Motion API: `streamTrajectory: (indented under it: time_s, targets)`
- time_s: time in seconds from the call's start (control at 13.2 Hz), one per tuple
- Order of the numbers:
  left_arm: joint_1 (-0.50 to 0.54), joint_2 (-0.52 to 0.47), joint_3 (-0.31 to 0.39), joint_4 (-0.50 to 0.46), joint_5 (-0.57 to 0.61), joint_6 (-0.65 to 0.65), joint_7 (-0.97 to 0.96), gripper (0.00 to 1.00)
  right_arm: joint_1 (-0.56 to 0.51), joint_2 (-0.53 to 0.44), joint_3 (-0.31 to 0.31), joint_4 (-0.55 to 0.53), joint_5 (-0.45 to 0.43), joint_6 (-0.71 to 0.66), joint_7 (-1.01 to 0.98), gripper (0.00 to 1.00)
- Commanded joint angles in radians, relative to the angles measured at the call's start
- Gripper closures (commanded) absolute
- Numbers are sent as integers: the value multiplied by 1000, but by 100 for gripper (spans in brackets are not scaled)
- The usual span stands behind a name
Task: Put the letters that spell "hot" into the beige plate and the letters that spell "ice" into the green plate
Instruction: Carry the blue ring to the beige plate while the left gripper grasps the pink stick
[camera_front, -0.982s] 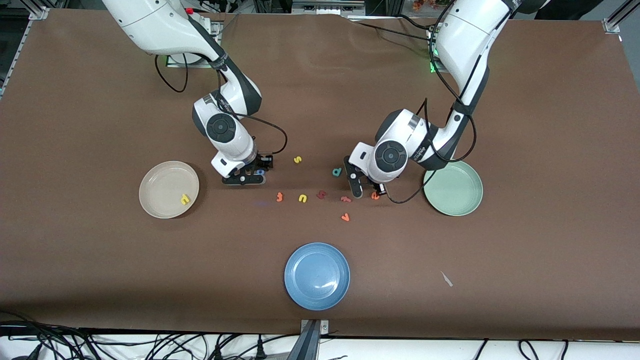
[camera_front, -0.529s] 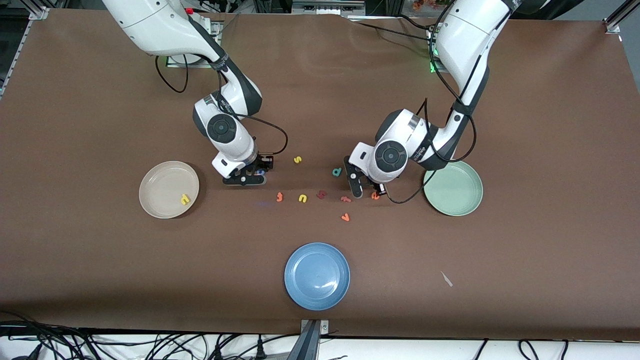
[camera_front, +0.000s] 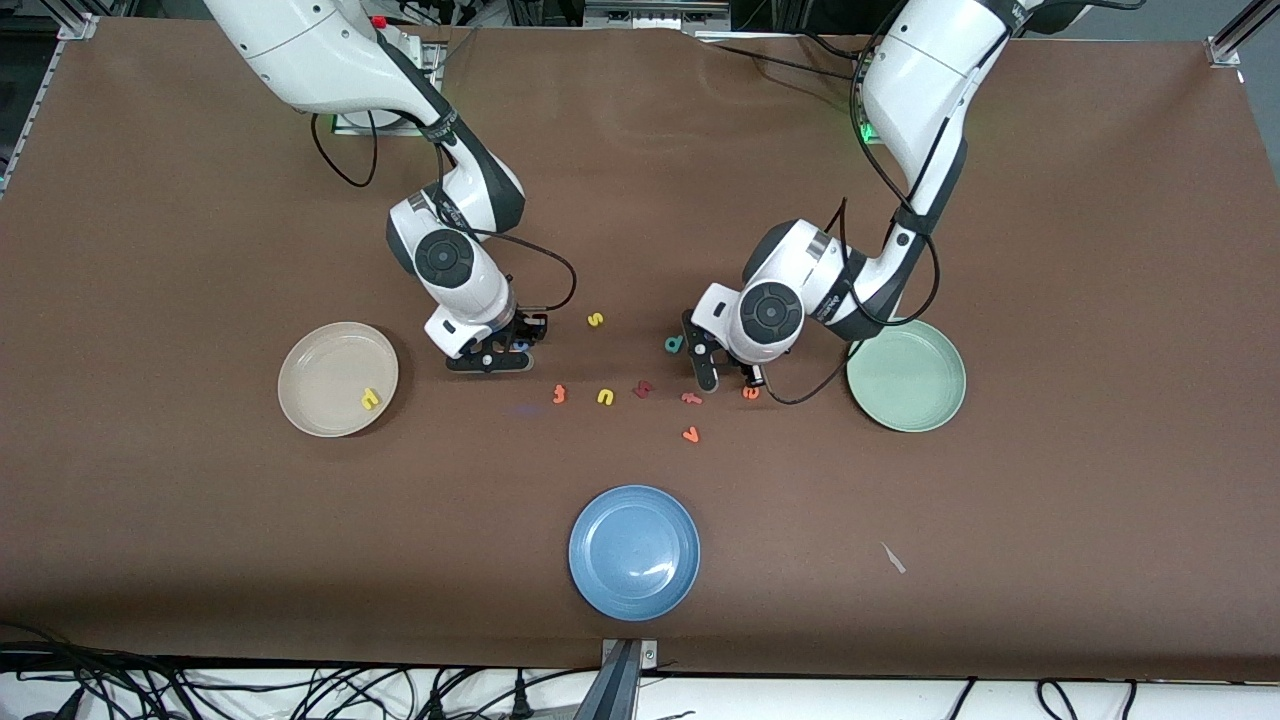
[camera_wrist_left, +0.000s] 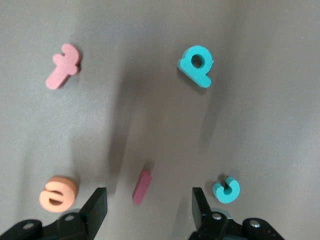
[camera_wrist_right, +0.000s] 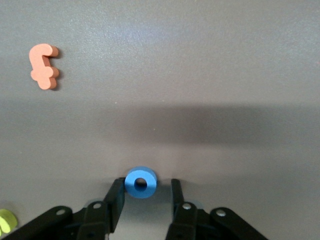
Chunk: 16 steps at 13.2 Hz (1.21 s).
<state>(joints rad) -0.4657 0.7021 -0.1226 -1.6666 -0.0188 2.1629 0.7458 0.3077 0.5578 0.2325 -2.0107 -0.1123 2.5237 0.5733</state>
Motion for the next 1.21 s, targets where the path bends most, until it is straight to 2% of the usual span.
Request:
streamTrajectory:
  time_s: [0.0, 0.15, 0.3, 0.53, 0.83, 0.91, 0.98, 1.06, 1.13]
  targets:
    - [-13, -7, 4, -21, 11, 32, 7, 29, 16, 10, -4, 17, -20, 4, 22, 60]
    - [-13, 4, 4, -21, 19, 50, 12, 32, 17, 13, -4, 17, -18, 6, 22, 65]
    - [-13, 4, 4, -21, 22, 52, 15, 40, 19, 16, -4, 17, -17, 6, 22, 69]
    - [-13, 7, 6, -22, 23, 52, 15, 47, 19, 16, -4, 18, -18, 6, 23, 74]
    - [-13, 16, 6, -24, 62, 54, 15, 49, 19, 17, -4, 18, -18, 14, 22, 85]
    - [-13, 16, 6, -25, 62, 54, 17, 55, 19, 16, -4, 18, -18, 14, 20, 87]
    - [-14, 14, 6, -28, 62, 54, 15, 66, 19, 14, -4, 23, -18, 10, 20, 87]
    - [-14, 14, 5, -28, 62, 54, 15, 87, 17, 14, -4, 30, -20, 6, 17, 89]
    - [-13, 14, 6, -28, 62, 54, 15, 100, 17, 10, -4, 32, -20, 6, 14, 90]
